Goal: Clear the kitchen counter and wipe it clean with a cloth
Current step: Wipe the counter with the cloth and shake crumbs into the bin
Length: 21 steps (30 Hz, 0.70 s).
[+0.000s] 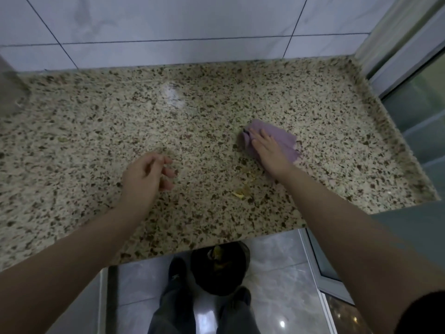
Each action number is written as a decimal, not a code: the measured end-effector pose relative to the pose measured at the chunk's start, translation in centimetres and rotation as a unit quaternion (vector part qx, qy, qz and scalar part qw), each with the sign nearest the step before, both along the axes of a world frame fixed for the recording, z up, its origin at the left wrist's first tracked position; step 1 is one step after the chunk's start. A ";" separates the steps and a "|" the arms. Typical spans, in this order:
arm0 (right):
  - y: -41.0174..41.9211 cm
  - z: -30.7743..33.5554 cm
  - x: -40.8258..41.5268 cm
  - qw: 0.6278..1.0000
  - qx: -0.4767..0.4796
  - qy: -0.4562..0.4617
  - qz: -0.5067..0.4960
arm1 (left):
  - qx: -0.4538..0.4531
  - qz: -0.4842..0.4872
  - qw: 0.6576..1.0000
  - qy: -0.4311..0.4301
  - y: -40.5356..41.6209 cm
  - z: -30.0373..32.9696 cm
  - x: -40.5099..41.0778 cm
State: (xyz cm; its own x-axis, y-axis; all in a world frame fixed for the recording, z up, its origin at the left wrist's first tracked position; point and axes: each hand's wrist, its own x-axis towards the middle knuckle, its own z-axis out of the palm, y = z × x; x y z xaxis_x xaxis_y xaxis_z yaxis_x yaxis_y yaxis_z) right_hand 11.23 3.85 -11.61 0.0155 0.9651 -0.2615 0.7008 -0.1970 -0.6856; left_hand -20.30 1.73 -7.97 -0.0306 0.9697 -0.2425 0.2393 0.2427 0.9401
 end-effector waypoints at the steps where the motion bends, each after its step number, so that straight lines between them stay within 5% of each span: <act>1: 0.8 -0.1 -0.5 1.000 0.004 0.013 0.003 | 0.009 -0.013 1.000 0.003 -0.1 -0.2 -0.1; 11: -5.3 1.0 -2.8 0.996 -0.008 0.087 0.028 | 0.016 -0.076 0.997 -0.004 -1.0 -0.9 2.4; 14: -7.2 1.9 -3.8 0.983 -0.073 0.163 -0.043 | 0.002 -0.100 0.995 -0.016 -1.4 -0.7 3.2; 21: -7.7 6.1 -1.8 0.822 -0.058 0.449 -0.345 | 0.002 -0.140 0.990 -0.019 -0.3 -0.2 3.3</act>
State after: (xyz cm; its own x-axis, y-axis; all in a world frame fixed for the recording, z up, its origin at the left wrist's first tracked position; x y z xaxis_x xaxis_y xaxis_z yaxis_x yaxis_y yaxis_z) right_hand 9.43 -3.88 -5.48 0.2984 0.7755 -0.5563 -0.3836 -0.4363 -0.8140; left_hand -17.03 1.45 -8.16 0.2484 0.9400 -0.2339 0.2608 0.1677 0.9507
